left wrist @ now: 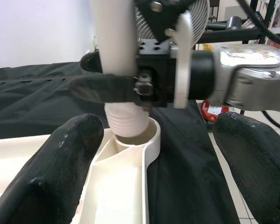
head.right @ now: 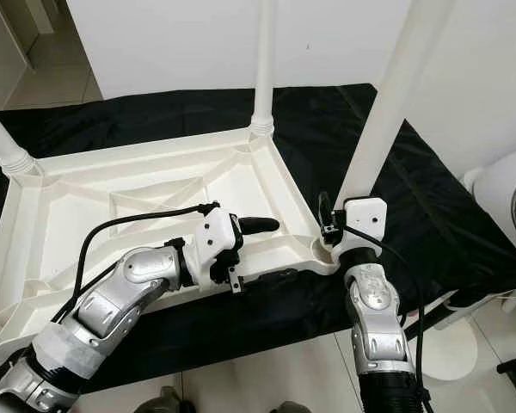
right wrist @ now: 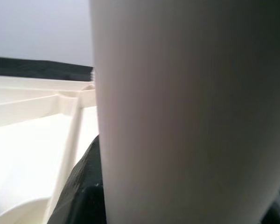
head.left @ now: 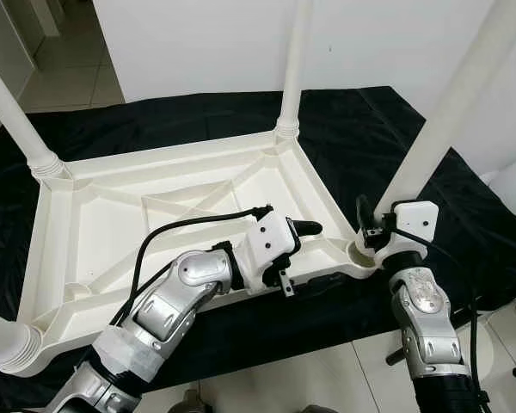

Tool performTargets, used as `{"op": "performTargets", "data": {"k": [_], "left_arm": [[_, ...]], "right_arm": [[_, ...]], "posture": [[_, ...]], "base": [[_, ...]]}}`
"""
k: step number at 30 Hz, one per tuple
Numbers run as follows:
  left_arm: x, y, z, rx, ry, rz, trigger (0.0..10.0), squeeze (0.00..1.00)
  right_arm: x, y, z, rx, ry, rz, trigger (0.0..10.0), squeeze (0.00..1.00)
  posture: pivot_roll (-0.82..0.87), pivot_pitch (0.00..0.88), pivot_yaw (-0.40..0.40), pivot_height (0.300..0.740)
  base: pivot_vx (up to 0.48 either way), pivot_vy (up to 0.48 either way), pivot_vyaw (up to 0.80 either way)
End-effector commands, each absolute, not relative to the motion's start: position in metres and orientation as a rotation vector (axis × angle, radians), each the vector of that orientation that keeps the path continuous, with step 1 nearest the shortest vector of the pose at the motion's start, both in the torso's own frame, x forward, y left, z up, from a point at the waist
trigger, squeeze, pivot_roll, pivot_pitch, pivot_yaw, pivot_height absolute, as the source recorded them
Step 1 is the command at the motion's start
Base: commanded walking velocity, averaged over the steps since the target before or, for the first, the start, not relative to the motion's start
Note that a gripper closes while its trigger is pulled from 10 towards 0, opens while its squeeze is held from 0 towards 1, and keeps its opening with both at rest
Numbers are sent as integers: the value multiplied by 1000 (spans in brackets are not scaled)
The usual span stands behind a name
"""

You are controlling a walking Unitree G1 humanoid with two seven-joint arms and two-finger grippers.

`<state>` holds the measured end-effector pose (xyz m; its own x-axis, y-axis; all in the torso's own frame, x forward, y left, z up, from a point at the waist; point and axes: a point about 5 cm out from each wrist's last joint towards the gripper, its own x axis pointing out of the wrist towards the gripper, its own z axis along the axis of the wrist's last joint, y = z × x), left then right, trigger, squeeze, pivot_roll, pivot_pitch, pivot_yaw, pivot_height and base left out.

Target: Building children table

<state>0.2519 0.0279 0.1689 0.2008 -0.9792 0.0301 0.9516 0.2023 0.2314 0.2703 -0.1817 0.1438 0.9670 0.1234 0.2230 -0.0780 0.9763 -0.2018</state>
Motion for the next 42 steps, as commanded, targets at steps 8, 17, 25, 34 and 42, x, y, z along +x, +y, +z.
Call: {"op": "performTargets", "data": {"k": [8,17,25,34,42], "left_arm": [[250,26,176,194,-203,-1408,10000,0],[249,24,178,188,-204,-1417,10000,0],[249,24,179,192,-208,-1422,10000,0],[248,22,180,187,-213,-1422,10000,0],[248,22,181,186,-216,-1422,10000,0]], "right_arm": [[257,-180,123,-220,-152,183,10000,0],[252,-181,117,-206,-141,197,10000,0],[259,-177,107,-94,-103,160,10000,0],[258,-166,99,32,-105,129,10000,0],[261,-170,90,46,-22,79,10000,0]], "posture": [[-11,36,20,740],[-13,38,32,740],[-12,36,32,740],[-10,27,23,740],[-10,23,20,740]], "base": [[0,0,0],[0,0,0],[0,0,0],[0,0,0],[0,0,0]]}}
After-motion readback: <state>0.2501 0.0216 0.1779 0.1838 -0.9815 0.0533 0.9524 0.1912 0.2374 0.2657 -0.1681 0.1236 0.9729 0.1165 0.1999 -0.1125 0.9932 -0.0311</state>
